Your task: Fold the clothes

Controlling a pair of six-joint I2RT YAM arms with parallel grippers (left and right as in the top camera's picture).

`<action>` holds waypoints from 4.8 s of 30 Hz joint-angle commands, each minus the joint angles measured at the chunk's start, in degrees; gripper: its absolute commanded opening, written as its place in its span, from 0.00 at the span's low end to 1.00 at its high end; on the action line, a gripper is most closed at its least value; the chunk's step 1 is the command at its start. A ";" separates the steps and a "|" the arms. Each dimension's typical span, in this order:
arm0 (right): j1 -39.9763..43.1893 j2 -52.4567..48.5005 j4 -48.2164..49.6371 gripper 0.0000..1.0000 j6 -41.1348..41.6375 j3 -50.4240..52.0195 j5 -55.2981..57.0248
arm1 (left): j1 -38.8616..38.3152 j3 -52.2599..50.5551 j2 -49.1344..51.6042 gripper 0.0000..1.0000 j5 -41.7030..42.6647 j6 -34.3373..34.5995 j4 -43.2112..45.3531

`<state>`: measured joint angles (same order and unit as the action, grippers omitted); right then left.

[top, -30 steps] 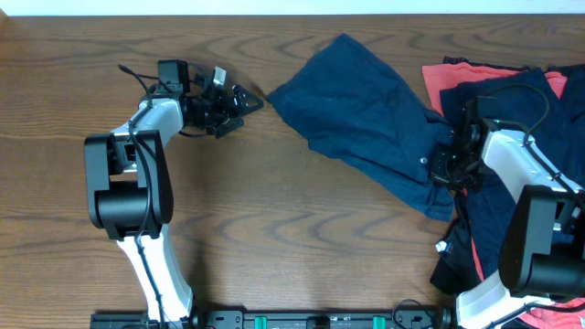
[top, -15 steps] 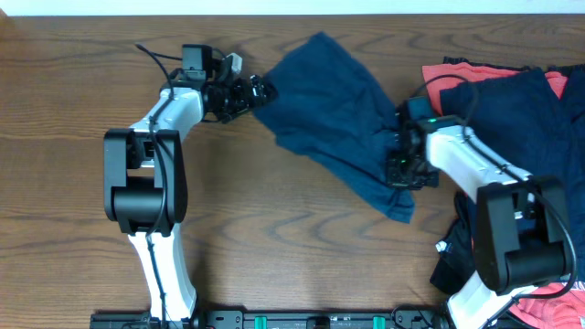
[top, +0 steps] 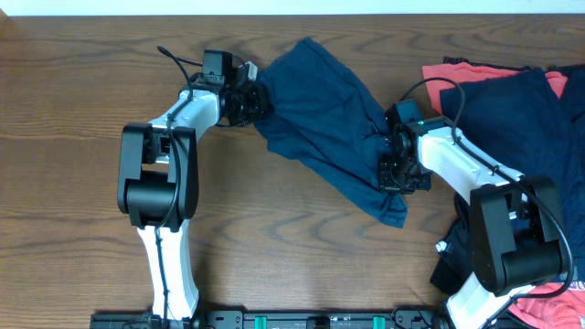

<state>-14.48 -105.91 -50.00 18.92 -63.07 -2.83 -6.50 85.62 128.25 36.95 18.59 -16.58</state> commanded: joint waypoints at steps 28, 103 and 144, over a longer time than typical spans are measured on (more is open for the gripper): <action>14.01 -2.78 5.14 0.01 -1.01 -18.86 -3.87 | 1.97 -0.39 0.79 0.06 -7.85 -1.99 -26.36; 10.78 -3.08 5.51 0.01 1.42 -13.05 -0.02 | 8.39 2.97 -6.75 0.78 -7.41 10.91 -13.07; -12.59 -3.19 20.13 0.01 8.74 16.24 2.62 | -7.21 16.98 -6.69 0.55 -18.38 8.50 -8.59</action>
<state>-21.30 -102.24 -25.26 26.59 -53.39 10.74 -12.01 101.93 122.10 23.79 29.06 -25.41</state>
